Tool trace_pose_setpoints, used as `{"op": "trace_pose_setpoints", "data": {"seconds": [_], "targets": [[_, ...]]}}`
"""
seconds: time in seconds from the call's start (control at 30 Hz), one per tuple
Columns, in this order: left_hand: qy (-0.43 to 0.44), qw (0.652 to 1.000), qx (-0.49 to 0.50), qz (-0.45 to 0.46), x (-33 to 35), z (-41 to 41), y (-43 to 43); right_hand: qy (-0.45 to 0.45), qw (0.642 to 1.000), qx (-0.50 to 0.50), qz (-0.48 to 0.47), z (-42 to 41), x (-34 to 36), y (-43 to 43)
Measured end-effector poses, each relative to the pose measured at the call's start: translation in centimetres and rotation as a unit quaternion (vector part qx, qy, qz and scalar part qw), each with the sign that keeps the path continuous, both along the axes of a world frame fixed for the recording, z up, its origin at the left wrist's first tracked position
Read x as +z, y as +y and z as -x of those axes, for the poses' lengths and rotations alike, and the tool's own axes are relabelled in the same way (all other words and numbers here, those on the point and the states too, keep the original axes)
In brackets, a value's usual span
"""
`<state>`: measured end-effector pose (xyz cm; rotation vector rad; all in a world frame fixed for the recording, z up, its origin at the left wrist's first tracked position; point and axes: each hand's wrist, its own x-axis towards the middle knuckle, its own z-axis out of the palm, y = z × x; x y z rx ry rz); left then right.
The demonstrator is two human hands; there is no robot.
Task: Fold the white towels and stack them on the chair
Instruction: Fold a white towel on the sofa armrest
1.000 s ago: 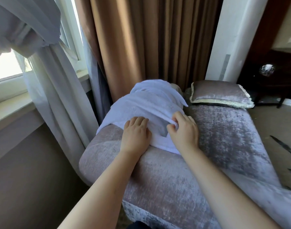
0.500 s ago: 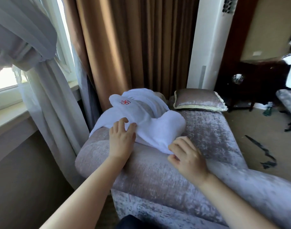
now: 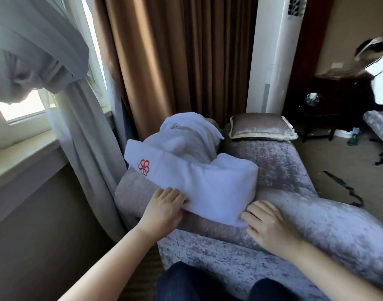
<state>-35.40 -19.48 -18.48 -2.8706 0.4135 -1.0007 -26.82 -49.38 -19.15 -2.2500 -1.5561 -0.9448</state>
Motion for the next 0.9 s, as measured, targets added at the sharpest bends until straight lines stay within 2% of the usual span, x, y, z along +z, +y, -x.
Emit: {"op": "trace_pose_setpoints", "data": {"seconds": [0.1,0.17,0.27,0.3,0.37,0.43,0.47,0.57,0.63,0.7,0.77,0.8,0.9], "targets": [[-0.006,1.000,-0.013,-0.012,2.0,0.8,0.2,0.014,0.999,0.024,0.016,0.3,0.9,-1.0],[-0.036,0.999,0.010,0.006,4.1,0.1,0.3,0.014,0.999,0.025,-0.037,-0.1,2.6,-1.3],[-0.047,0.994,0.074,0.061,7.3,-2.7,0.2,0.058,0.989,-0.063,-0.119,-1.7,6.6,0.5],[-0.030,0.993,0.094,0.062,8.1,-3.8,0.0,0.095,0.986,-0.094,-0.098,-2.4,8.0,1.4],[0.066,0.990,0.120,0.040,8.6,-5.6,-0.4,0.177,0.975,-0.135,0.017,-3.4,9.7,2.7],[0.140,0.979,0.146,0.016,8.3,-6.5,-0.5,0.177,0.968,-0.151,0.094,-3.3,9.7,3.1],[0.140,0.980,0.144,0.013,8.1,-6.5,-0.5,0.164,0.971,-0.142,0.100,-2.9,9.5,2.8],[0.066,0.993,0.094,0.036,7.5,-5.1,-0.5,0.119,0.983,-0.080,0.111,-0.7,7.7,1.8],[0.101,0.987,0.106,0.061,7.7,-3.9,-0.3,0.095,0.986,-0.024,0.135,1.0,5.7,1.6],[0.122,0.984,0.131,0.019,7.7,-3.7,0.2,0.085,0.983,0.008,0.164,2.3,4.2,1.7],[0.139,0.976,0.161,-0.040,8.2,-3.7,0.2,0.110,0.982,0.008,0.154,2.7,3.3,1.7],[0.143,0.976,0.161,-0.042,8.4,-3.9,0.2,0.129,0.982,0.005,0.138,2.7,3.4,1.6],[0.106,0.990,0.084,-0.044,8.6,-4.4,0.5,0.203,0.972,-0.001,0.123,2.2,4.2,0.9]]}}
